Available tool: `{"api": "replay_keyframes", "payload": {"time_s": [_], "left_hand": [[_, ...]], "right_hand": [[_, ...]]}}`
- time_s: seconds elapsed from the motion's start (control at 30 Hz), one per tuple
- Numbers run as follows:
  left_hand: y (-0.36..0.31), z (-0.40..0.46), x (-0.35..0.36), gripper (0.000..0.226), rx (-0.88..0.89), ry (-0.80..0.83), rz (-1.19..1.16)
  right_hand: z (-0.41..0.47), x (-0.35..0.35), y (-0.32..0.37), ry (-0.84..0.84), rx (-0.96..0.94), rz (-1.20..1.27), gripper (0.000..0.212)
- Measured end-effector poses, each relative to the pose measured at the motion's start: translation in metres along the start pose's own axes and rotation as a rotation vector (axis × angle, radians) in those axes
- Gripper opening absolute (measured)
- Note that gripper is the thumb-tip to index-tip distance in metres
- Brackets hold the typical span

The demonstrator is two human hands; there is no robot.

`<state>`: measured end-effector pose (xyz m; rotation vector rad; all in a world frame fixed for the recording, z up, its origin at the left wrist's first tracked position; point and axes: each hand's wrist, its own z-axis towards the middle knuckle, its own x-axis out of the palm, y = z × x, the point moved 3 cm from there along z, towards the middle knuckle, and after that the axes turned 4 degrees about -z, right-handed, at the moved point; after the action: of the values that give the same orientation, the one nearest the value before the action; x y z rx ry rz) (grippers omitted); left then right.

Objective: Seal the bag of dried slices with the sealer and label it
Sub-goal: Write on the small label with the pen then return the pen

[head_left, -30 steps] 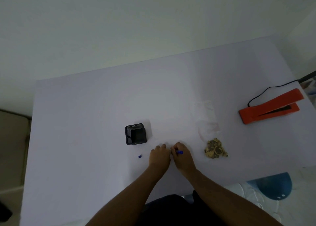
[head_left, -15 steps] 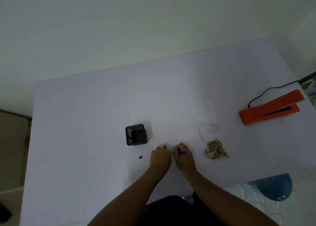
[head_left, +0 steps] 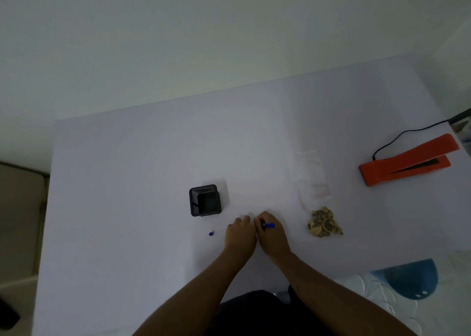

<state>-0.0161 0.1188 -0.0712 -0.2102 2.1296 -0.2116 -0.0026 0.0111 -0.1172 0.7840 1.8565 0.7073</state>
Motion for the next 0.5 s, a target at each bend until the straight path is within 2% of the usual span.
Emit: {"api": "replay_keyframes", "payload": {"time_s": [0.5], "left_hand": [[-0.002,-0.0007,-0.0039,0.021,0.005,0.037,0.056]], "right_hand": [[0.0009,0.0005,-0.0054,0.0,-0.013,-0.027,0.021]]}}
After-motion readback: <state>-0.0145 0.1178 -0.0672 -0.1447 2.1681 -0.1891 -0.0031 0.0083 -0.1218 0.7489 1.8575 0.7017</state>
